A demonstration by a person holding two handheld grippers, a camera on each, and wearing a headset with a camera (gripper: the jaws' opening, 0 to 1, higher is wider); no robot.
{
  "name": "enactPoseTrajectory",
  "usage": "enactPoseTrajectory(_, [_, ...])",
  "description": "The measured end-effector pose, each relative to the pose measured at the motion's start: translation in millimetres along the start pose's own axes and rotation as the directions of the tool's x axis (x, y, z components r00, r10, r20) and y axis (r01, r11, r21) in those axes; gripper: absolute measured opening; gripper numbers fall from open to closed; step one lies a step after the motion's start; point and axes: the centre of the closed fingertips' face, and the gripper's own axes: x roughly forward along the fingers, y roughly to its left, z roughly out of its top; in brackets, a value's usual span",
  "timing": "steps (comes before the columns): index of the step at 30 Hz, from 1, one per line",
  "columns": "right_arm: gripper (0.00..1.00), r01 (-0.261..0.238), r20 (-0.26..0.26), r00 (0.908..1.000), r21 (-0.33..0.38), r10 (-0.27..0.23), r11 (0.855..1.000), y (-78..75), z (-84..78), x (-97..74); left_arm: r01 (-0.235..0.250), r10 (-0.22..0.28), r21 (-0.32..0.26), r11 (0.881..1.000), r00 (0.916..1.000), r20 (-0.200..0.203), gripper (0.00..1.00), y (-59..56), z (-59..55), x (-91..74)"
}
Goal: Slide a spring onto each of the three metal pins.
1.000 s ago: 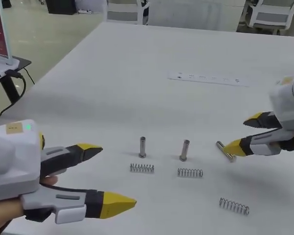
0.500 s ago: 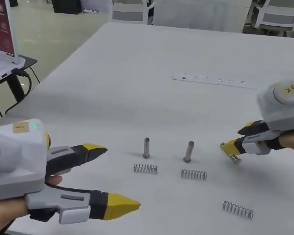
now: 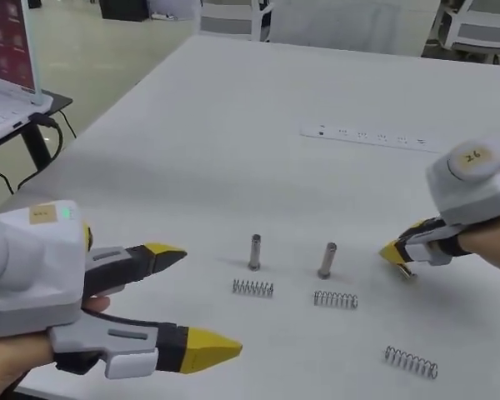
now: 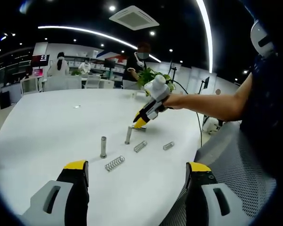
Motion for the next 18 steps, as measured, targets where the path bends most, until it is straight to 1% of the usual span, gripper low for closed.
enactPoseTrajectory(11, [0.13,0.021,-0.036,0.9991,0.026,-0.02,0.999,-2.0,-3.3,7.9,-0.004,0.004,-0.003,1.0,1.0,0.005,0.81,1.1,0.9,-0.4])
enactPoseTrajectory(16, [0.11,0.019,-0.051,0.9986,0.032,-0.017,0.999,-0.5,-4.0,10.8,-0.004,0.004,-0.004,1.0,1.0,0.005,0.81,1.3,0.9,-0.3])
enactPoseTrajectory(18, [0.08,0.018,-0.059,0.9981,0.033,-0.016,0.999,0.3,-4.8,12.1,-0.004,0.004,-0.004,1.0,1.0,0.005,0.81,1.2,1.0,-0.2])
